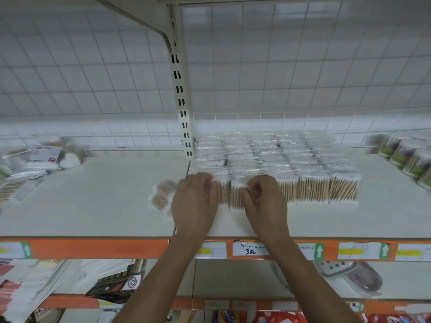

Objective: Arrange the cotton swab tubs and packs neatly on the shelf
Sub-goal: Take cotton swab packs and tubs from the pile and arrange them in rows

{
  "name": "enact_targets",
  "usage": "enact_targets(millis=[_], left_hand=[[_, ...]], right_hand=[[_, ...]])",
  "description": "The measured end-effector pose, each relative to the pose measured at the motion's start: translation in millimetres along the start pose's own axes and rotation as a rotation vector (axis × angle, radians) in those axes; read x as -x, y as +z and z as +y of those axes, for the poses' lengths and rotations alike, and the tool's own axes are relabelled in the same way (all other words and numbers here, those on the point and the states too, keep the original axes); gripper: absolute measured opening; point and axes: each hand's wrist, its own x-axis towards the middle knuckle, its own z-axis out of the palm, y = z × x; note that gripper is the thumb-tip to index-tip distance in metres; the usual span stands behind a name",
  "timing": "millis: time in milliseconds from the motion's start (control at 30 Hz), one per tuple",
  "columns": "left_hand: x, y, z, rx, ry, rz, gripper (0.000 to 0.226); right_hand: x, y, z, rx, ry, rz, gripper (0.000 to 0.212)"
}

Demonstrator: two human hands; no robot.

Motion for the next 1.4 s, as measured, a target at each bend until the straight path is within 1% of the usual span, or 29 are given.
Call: enact_targets(millis=[67, 133, 167, 267, 333, 400, 433, 533, 633, 700, 800, 867, 933, 967, 1033, 1100, 1233, 1300, 1400], left_hand=[[-4.6, -8.1, -16.8, -0.105, -0.005, 0.037, 0.024], [-4.5, -16.4, -33.8, -0.215, -0.074, 0.011, 0.035], [-3.2, -20.5, -40.7, -0.239, -0.144, -0.048, 0.043], [0.9, -29.1, -60.3, -0.23, -0.358, -0.293, 0.067], [2.4, -32.4, -70.4, -0.201, -0.401, -0.397, 0.071], [5.5, -35.6, -74.7, -0.167, -0.394, -0.439, 0.067], [6.8, -37.3, -74.5, -0.15, -0.38, -0.431, 0.064], [7.1, -44.2, -73.0, -0.082, -0.35, -0.359, 0.063], [3.9, -51.2, -69.4, -0.016, -0.376, -0.305, 0.068], [0.3, -58.1, -60.7, 0.074, -0.401, -0.264, 0.066], [-7.6, -67.7, -38.6, 0.195, -0.378, -0.246, 0.049], [-12.8, -71.0, -22.0, 0.27, -0.345, -0.24, 0.034], [-18.9, -70.3, -5.8, 0.35, -0.34, -0.243, 0.026], [-22.0, -68.4, 2.0, 0.38, -0.34, -0.247, 0.026], [-28.8, -61.0, 18.7, 0.441, -0.332, -0.265, 0.039], [-35.3, -49.5, 36.3, 0.487, -0.341, -0.315, 0.05], [-44.8, -13.3, 77.9, 0.551, -0.354, -0.412, 0.056], [-46.0, 12.4, 103.6, 0.572, -0.309, -0.422, 0.048], [-46.5, 51.7, 149.7, 0.578, -0.228, -0.423, 0.022]], right_hand=[[2.2, 10.3, -12.2, -0.04, -0.092, -0.041, 0.01], [8.4, 24.8, -22.8, -0.065, -0.146, -0.105, 0.007], [12.2, 31.8, -26.6, -0.071, -0.157, -0.137, 0.007], [22.8, 48.9, -33.3, -0.102, -0.153, -0.247, 0.008], [28.6, 55.3, -36.2, -0.106, -0.147, -0.283, 0.011], [33.0, 58.1, -38.9, -0.098, -0.125, -0.301, 0.014], [35.0, 58.8, -39.7, -0.093, -0.118, -0.306, 0.016], [38.5, 57.8, -41.5, -0.08, -0.105, -0.32, 0.02], [37.6, 52.9, -45.9, -0.075, -0.117, -0.294, 0.023], [32.8, 47.4, -51.2, -0.085, -0.132, -0.277, 0.031], [21.5, 37.8, -57.4, -0.106, -0.203, -0.255, 0.05], [12.4, 28.5, -59.4, -0.099, -0.246, -0.29, 0.061], [1.6, 15.9, -58.6, -0.084, -0.281, -0.316, 0.065], [-4.3, 8.2, -56.9, -0.08, -0.293, -0.316, 0.066], [-16.1, -9.8, -51.0, -0.073, -0.309, -0.299, 0.064], [-26.7, -29.0, -40.8, -0.072, -0.326, -0.273, 0.056], [-46.1, -71.4, -6.9, -0.091, -0.332, -0.203, 0.049], [-56.7, -96.3, 14.5, -0.106, -0.308, -0.164, 0.049], [-73.7, -138.2, 53.1, -0.113, -0.257, -0.114, 0.05]])
